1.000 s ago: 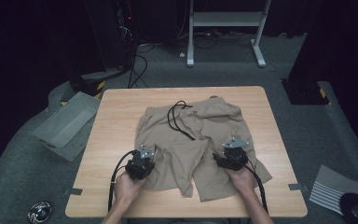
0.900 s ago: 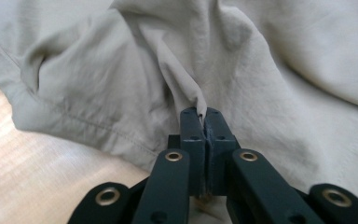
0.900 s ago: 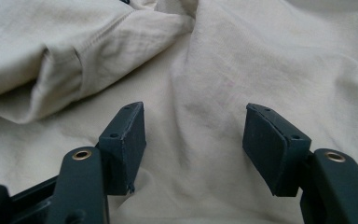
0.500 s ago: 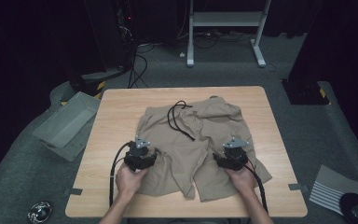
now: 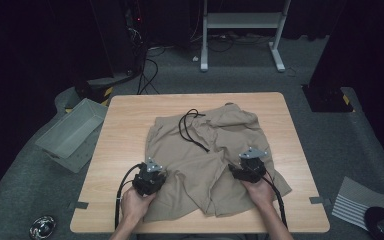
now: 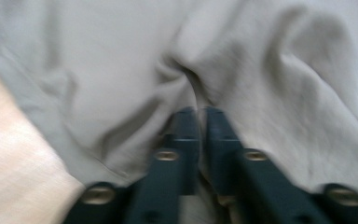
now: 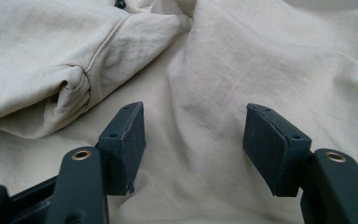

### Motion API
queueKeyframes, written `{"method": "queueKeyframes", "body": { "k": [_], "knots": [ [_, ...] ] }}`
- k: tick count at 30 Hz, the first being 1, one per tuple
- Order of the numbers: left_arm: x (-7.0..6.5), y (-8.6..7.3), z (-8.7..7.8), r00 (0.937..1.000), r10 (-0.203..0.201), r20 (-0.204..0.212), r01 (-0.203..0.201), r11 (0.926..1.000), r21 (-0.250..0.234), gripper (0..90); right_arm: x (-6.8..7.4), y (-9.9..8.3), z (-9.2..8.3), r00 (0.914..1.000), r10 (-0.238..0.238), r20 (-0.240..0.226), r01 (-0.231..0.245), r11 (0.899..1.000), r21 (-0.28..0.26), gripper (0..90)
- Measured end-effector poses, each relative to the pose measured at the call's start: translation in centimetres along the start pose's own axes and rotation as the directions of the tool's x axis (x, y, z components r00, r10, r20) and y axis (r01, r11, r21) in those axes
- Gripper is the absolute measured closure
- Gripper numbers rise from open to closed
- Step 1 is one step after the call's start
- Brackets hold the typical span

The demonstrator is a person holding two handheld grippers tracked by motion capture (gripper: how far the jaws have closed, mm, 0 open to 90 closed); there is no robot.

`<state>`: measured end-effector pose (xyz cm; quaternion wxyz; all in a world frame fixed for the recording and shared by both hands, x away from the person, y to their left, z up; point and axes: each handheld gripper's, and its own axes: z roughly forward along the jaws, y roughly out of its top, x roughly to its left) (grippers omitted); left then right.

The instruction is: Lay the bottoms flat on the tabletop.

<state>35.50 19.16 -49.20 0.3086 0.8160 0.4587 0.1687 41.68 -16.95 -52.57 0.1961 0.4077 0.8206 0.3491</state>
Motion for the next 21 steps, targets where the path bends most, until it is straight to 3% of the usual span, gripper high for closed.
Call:
{"method": "queueKeyframes", "body": {
  "k": [3, 6, 12, 13, 15, 16, 18, 21],
  "knots": [
    [1.1, 1.2, -0.2, 0.9975, -0.059, -0.039, 0.056, 0.9964, -0.063, 58.3, 0.0, 0.0, 0.0, 1.0, 0.0, 0.001, 0.0, 1.0, 0.0, 38.9],
    [2.2, 2.2, 0.3, 0.9931, -0.096, -0.067, 0.091, 0.9925, -0.081, 50.1, 0.0, 0.0, 0.0, 1.0, 0.001, 0.001, -0.001, 1.0, 0.0, 38.8],
    [4.2, 3.1, 2.7, 0.9875, -0.139, -0.075, 0.139, 0.9903, -0.004, 47.4, 0.1, 0.0, 0.0, 1.0, -0.005, 0.006, 0.005, 1.0, -0.001, 38.6],
    [4.2, 3.1, 2.7, 0.9875, -0.139, -0.075, 0.139, 0.9903, -0.004, 47.4, 0.1, 0.0, 0.0, 1.0, -0.005, 0.006, 0.005, 1.0, -0.001, 38.6],
    [4.8, 2.9, 4.0, 0.9868, -0.14, -0.081, 0.145, 0.9884, 0.047, 47.9, 0.1, 0.0, 0.0, 1.0, -0.006, 0.008, 0.006, 1.0, -0.002, 38.6],
    [4.8, 2.8, 4.4, 0.9883, -0.123, -0.09, 0.129, 0.9893, 0.067, 48.0, 0.1, 0.0, 0.0, 0.9999, -0.01, 0.01, 0.01, 1.0, -0.003, 38.6],
    [4.8, 2.8, 4.7, 0.9899, -0.099, -0.101, 0.105, 0.9926, 0.06, 48.3, 0.1, 0.0, 0.0, 0.9998, -0.013, 0.012, 0.013, 1.0, -0.003, 38.6],
    [5.0, 2.9, 5.0, 0.9908, -0.094, -0.097, 0.099, 0.9941, 0.045, 48.9, 0.2, 0.0, 0.0, 0.9998, -0.014, 0.012, 0.014, 1.0, -0.004, 38.6]
  ]
}}
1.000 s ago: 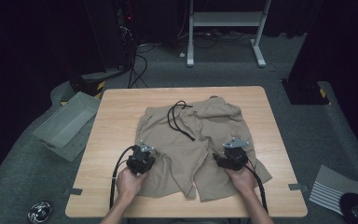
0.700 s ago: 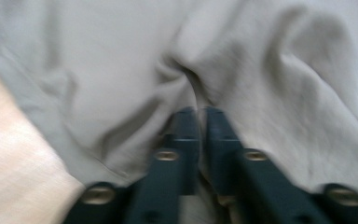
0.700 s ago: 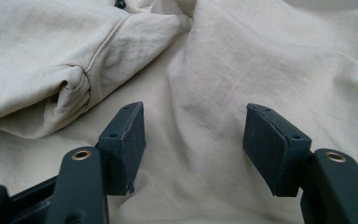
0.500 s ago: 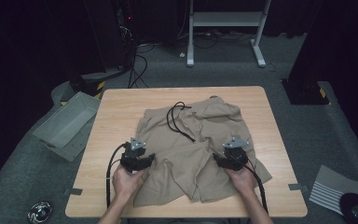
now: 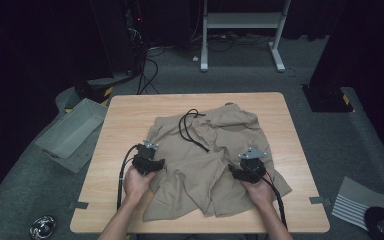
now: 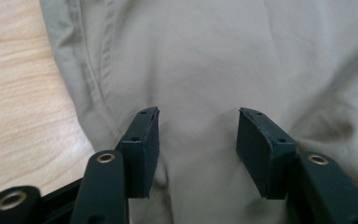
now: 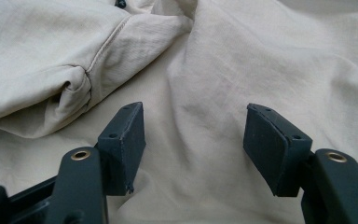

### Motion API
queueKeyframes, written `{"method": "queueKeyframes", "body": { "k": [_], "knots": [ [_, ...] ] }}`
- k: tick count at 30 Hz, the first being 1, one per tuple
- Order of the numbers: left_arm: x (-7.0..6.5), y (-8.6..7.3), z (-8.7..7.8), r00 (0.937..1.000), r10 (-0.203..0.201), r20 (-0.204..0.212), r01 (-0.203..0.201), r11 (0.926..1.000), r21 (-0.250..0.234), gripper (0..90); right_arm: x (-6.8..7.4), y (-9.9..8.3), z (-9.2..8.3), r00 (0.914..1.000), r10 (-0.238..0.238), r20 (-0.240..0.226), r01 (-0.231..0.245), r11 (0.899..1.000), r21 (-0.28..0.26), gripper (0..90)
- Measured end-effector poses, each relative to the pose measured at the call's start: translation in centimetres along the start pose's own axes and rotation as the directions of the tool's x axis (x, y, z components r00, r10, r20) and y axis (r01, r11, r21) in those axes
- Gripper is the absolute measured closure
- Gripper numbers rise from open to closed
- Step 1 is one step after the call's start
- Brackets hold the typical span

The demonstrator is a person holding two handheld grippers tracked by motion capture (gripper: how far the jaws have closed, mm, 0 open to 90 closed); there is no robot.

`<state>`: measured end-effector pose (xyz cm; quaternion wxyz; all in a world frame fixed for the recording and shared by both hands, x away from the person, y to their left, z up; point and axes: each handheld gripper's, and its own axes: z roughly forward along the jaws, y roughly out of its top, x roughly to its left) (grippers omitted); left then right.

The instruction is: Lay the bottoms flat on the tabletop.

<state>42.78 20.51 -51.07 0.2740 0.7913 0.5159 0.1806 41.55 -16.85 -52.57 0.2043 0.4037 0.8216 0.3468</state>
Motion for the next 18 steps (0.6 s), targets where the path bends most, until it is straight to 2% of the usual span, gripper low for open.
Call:
{"method": "queueKeyframes", "body": {
  "k": [6, 8, 12, 15, 18],
  "knots": [
    [0.7, 1.9, 1.2, 0.9999, 0.009, -0.014, -0.008, 0.9997, 0.022, 47.1, 0.0, 0.0, 0.0, 1.0, -0.004, 0.004, 0.004, 1.0, -0.002, 38.6],
    [1.3, 2.8, 2.0, 0.9998, -0.002, -0.019, 0.003, 0.9998, 0.02, 46.5, 0.1, 0.0, 0.0, 1.0, -0.005, 0.006, 0.005, 1.0, -0.002, 38.5],
    [2.1, 3.7, 2.9, 0.999, -0.035, -0.029, 0.035, 0.9994, 0.002, 45.9, 0.1, 0.0, 0.0, 1.0, -0.004, 0.009, 0.004, 1.0, -0.002, 38.6],
    [2.4, 4.3, 3.4, 0.9984, -0.041, -0.04, 0.041, 0.9992, 0.003, 45.5, 0.0, 0.0, 0.0, 0.9999, 0.0, 0.013, 0.0, 1.0, -0.002, 38.6],
    [2.8, 5.6, 4.3, 0.9976, -0.046, -0.052, 0.047, 0.9988, 0.014, 44.4, 0.1, 0.1, 0.1, 0.9995, 0.011, 0.03, -0.011, 1.0, -0.002, 38.6]
  ]
}}
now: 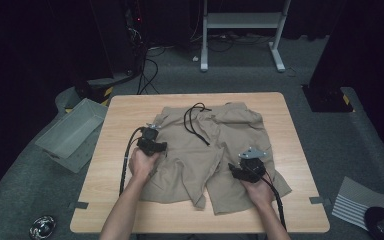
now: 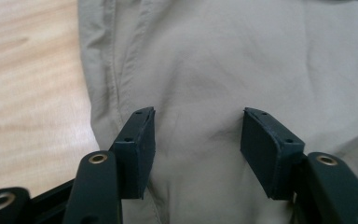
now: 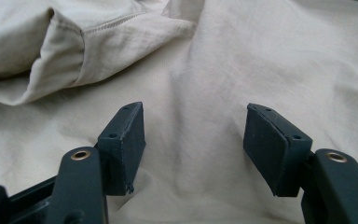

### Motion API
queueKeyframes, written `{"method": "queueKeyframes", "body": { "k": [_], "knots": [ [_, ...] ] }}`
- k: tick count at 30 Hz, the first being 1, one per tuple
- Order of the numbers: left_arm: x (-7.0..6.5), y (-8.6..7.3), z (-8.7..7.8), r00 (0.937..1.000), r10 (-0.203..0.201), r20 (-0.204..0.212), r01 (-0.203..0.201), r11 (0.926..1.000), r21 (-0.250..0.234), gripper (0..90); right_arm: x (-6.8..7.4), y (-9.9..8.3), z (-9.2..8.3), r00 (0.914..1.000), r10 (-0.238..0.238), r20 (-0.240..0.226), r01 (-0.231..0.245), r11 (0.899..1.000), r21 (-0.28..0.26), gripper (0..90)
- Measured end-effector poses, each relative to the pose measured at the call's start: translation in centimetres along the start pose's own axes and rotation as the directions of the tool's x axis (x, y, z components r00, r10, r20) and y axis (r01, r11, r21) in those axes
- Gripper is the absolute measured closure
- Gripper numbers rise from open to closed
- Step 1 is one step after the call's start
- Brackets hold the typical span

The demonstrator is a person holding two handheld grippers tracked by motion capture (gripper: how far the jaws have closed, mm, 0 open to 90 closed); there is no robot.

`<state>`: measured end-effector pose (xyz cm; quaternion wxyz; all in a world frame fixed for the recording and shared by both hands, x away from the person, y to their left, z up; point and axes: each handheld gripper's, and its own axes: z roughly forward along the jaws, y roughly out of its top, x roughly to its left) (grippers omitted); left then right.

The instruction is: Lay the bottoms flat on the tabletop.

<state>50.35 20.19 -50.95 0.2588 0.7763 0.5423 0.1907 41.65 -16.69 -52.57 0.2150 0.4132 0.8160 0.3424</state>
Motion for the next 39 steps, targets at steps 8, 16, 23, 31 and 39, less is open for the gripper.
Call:
{"method": "queueKeyframes", "body": {
  "k": [8, 16, 23, 31, 39],
  "knots": [
    [-0.2, 0.9, -0.1, 0.9995, -0.022, 0.022, 0.022, 0.9994, 0.026, 37.1, 0.0, 0.2, 0.2, 0.9998, 0.014, 0.013, -0.014, 1.0, 0.001, 38.5],
    [-3.5, -0.5, -4.2, 0.991, 0.131, 0.029, -0.13, 0.991, -0.031, 36.8, 0.0, 0.2, 0.2, 0.9996, 0.019, 0.021, -0.019, 1.0, 0.002, 38.6],
    [-4.9, -3.1, -5.0, 0.9847, 0.169, 0.042, -0.169, 0.9855, 0.001, 45.6, 0.0, 0.2, 0.2, 0.9997, 0.019, 0.017, -0.019, 1.0, 0.002, 38.6],
    [-4.9, -4.8, -6.3, 0.9739, 0.215, 0.072, -0.217, 0.9758, 0.022, 89.4, 0.1, 0.2, 0.2, 0.9999, 0.01, 0.013, -0.01, 1.0, 0.001, 38.6],
    [-4.6, -5.5, -7.6, 0.9819, 0.185, 0.038, -0.184, 0.9822, -0.039, 61.6, 0.0, 0.2, 0.2, 1.0, 0.006, 0.004, -0.006, 1.0, 0.0, 38.5]
  ]
}}
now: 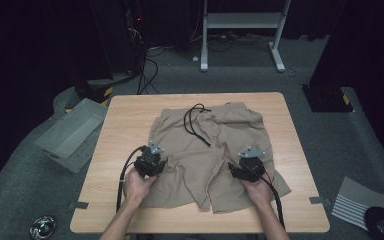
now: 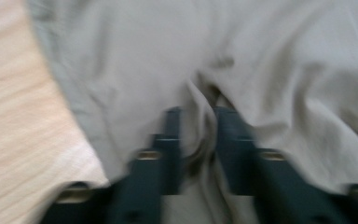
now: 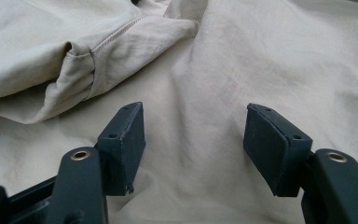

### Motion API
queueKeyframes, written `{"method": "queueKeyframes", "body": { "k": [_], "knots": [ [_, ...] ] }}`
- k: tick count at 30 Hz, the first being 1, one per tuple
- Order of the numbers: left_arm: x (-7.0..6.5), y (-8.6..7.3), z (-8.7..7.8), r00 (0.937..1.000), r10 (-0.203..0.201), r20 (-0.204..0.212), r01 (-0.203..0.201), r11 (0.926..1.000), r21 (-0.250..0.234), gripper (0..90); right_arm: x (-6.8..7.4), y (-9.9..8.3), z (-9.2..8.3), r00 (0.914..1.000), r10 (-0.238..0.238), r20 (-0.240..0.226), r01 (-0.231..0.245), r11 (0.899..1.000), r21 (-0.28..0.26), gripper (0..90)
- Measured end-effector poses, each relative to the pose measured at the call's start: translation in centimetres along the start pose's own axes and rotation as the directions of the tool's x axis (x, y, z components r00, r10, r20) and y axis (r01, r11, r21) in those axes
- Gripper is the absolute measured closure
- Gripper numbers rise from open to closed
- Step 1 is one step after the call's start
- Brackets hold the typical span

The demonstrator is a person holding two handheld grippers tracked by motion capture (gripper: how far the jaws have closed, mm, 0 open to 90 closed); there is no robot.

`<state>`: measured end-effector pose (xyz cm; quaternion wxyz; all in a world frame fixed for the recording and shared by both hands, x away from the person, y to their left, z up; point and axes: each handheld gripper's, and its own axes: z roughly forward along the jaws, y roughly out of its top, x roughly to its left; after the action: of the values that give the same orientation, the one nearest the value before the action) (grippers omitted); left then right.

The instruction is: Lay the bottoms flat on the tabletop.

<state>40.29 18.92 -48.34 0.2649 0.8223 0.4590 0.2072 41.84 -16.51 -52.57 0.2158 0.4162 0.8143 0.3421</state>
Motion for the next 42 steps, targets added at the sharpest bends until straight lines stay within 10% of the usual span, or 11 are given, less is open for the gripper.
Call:
{"method": "queueKeyframes", "body": {
  "k": [6, 8, 12, 15, 16, 19, 25, 33, 38, 42],
  "knots": [
    [2.2, 2.5, 4.6, 0.9975, -0.022, -0.067, 0.03, 0.9927, 0.117, 54.0, 0.0, 0.0, 0.0, 1.0, -0.002, 0.001, 0.002, 1.0, 0.0, 38.5],
    [3.2, 3.2, 5.6, 0.9956, -0.049, -0.081, 0.056, 0.9946, 0.087, 55.0, 0.0, 0.0, 0.0, 1.0, 0.001, -0.001, -0.001, 1.0, 0.0, 38.5],
    [4.3, 5.1, 7.0, 0.9823, -0.007, -0.187, 0.03, 0.9918, 0.124, 51.8, -0.4, 0.0, 0.1, 0.9993, 0.034, -0.014, -0.033, 0.999, 0.009, 38.4],
    [5.4, 6.5, 7.8, 0.9708, -0.055, -0.234, 0.101, 0.9772, 0.187, 43.8, -0.5, 0.0, 0.1, 0.999, 0.042, -0.011, -0.042, 0.999, 0.01, 38.3],
    [5.3, 6.3, 6.8, 0.9754, -0.114, -0.189, 0.14, 0.9813, 0.132, 41.6, -0.5, 0.0, 0.1, 0.999, 0.044, -0.01, -0.043, 0.999, 0.01, 38.2],
    [4.0, 4.7, 4.2, 0.9865, -0.117, -0.114, 0.122, 0.9918, 0.037, 39.9, -0.5, 0.0, 0.1, 0.9992, 0.039, -0.008, -0.039, 0.999, 0.008, 38.3],
    [2.5, -0.1, -1.3, 0.9849, -0.17, -0.034, 0.168, 0.9848, -0.042, 37.9, -0.3, 0.0, 0.1, 0.9995, 0.032, -0.005, -0.032, 0.999, 0.007, 38.3],
    [1.4, -5.1, -0.7, 0.9834, -0.181, -0.011, 0.182, 0.9815, 0.061, 54.2, -0.2, 0.0, 0.0, 0.9997, 0.022, -0.004, -0.022, 1.0, 0.006, 38.4],
    [2.8, -3.1, 0.4, 0.9899, -0.111, -0.089, 0.119, 0.9886, 0.092, 84.1, -0.2, 0.0, 0.1, 0.9998, 0.02, -0.006, -0.02, 1.0, 0.005, 38.3],
    [4.1, -1.5, -1.5, 0.9863, -0.118, -0.116, 0.124, 0.9911, 0.049, 87.3, -0.2, 0.0, 0.0, 0.9999, 0.013, -0.009, -0.013, 1.0, 0.005, 37.9]
  ]
}}
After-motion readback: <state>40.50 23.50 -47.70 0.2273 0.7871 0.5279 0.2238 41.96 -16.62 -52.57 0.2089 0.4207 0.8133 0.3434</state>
